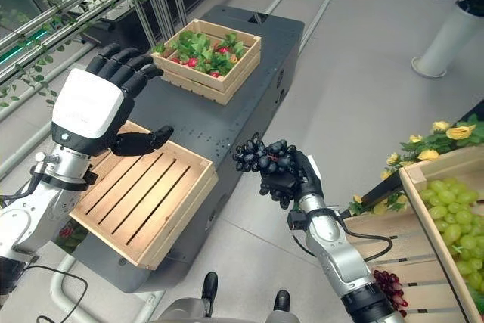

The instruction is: Pick up the fruits from the basket on one side to the basket on the other side

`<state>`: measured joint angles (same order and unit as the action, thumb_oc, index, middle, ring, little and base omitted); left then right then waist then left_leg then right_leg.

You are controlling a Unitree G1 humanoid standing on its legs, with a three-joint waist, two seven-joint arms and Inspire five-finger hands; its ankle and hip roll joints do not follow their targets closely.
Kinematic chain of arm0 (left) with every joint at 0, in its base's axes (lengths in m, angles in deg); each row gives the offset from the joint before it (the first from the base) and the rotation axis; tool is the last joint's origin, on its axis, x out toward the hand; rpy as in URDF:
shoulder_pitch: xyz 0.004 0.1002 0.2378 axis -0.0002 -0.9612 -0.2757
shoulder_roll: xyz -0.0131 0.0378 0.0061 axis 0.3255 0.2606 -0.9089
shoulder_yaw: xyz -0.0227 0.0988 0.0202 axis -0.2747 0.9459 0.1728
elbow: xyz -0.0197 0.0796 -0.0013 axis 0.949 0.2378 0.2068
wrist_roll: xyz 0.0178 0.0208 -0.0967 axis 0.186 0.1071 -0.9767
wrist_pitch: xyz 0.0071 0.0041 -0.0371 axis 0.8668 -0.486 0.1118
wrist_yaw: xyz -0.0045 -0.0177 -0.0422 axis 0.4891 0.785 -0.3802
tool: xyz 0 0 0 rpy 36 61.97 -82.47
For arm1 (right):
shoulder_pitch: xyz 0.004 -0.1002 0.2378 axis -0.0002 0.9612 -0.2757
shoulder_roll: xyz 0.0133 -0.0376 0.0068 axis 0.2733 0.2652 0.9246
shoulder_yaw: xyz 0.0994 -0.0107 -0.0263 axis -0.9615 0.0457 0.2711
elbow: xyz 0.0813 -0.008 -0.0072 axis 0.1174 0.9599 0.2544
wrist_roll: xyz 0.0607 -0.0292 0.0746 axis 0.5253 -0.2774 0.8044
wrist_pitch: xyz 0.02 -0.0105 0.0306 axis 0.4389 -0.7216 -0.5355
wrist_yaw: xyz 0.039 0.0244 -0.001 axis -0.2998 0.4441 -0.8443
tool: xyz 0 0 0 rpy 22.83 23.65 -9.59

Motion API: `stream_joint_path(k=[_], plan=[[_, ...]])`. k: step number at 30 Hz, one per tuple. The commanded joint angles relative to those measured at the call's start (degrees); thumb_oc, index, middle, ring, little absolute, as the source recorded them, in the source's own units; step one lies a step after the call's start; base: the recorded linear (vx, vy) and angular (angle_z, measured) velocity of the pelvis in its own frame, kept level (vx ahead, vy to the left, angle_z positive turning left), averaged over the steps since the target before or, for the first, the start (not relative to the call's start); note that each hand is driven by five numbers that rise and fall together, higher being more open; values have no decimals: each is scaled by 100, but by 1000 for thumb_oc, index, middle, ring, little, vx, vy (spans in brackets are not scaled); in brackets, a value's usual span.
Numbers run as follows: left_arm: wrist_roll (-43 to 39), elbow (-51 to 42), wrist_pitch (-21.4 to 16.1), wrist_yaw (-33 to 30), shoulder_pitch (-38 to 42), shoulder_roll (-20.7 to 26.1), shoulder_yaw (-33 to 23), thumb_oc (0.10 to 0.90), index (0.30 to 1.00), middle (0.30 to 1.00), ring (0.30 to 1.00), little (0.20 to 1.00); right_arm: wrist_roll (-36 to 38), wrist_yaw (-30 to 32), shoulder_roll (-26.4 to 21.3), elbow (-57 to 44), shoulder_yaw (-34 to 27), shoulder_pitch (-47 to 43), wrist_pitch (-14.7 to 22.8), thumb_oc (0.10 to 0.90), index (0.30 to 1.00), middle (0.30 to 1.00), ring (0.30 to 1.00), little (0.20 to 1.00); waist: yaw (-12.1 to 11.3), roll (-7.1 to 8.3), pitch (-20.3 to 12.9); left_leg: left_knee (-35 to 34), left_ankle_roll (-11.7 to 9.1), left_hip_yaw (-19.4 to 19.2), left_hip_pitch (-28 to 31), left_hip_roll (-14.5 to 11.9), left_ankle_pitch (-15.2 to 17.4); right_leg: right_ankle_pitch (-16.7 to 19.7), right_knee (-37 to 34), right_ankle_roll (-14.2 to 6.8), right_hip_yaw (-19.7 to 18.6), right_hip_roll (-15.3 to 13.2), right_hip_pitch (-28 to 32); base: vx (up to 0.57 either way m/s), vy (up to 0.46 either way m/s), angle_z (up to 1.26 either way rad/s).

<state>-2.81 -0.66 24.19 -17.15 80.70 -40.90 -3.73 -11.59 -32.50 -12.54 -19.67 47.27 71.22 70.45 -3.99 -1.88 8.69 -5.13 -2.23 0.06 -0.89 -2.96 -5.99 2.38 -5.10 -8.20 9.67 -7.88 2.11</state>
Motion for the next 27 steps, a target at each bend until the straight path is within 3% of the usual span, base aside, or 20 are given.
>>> stream_joint_path(k=[1,4,5,7,8,11,19,23,27], plan=[[-1521,253,-736,-17,183,-406,-293,800,900,900,900,900,-148,-368,221,-192,-29,-284,1140,400,300,300,300,300,106,164,-916,13,-157,-141,285,-38,688,70,10,-14,-172,40,-186,-18,10,-29],[-3437,50,-993,1215,26,-975,-219,800,900,900,900,900,-6,-654,301,-177,-24,-251,1138,400,300,300,300,300,114,177,-902,13,-99,158,300,103,743,69,10,3,-532,160,-262,-36,81,-46],[-4335,-191,-966,1775,-154,-1300,-177,800,900,900,900,900,93,-891,343,-232,-82,-237,1033,400,300,300,300,300,84,193,-881,13,-46,440,292,242,698,124,10,-3,-800,214,-332,-8,129,-70],[-4897,-305,-981,2298,-287,-1550,-111,800,900,900,900,900,161,-1061,378,-235,-116,-199,987,400,300,300,300,300,88,185,-842,13,-11,455,364,272,761,88,10,-12,-985,244,-299,17,198,-124],[-5367,-333,-997,2793,-294,-1734,62,800,900,900,900,900,229,-1086,409,-248,-138,-152,934,400,300,300,300,300,164,174,-809,13,14,284,392,266,771,116,10,-18,-1099,241,-298,-2,227,-137],[-5871,-331,-865,3094,-254,-1922,281,800,900,900,900,900,297,-1055,438,-259,-161,-89,912,400,300,300,300,300,268,171,-772,13,47,79,438,277,794,157,10,-29,-1195,211,-291,6,224,-72],[-7181,-90,-586,3607,-22,-2281,908,800,900,900,900,900,516,-994,711,27,-38,44,1279,400,300,300,300,300,594,208,-416,22,361,-401,532,601,970,665,10,-353,-1478,-222,-751,-38,238,-45],[-7059,45,-662,3388,-51,-2222,803,800,900,900,900,900,572,-1531,718,33,-8,79,1193,400,300,300,300,300,535,211,-229,73,389,-759,531,612,1008,1005,466,-474,-935,-486,-1134,-82,73,-82],[-7326,252,-735,3461,-57,-2166,722,800,900,900,900,900,824,-1938,575,99,55,69,1299,400,300,300,300,300,383,206,-191,188,444,-1024,343,547,931,758,1333,-356,-493,-549,-1170,-91,-63,-82]])
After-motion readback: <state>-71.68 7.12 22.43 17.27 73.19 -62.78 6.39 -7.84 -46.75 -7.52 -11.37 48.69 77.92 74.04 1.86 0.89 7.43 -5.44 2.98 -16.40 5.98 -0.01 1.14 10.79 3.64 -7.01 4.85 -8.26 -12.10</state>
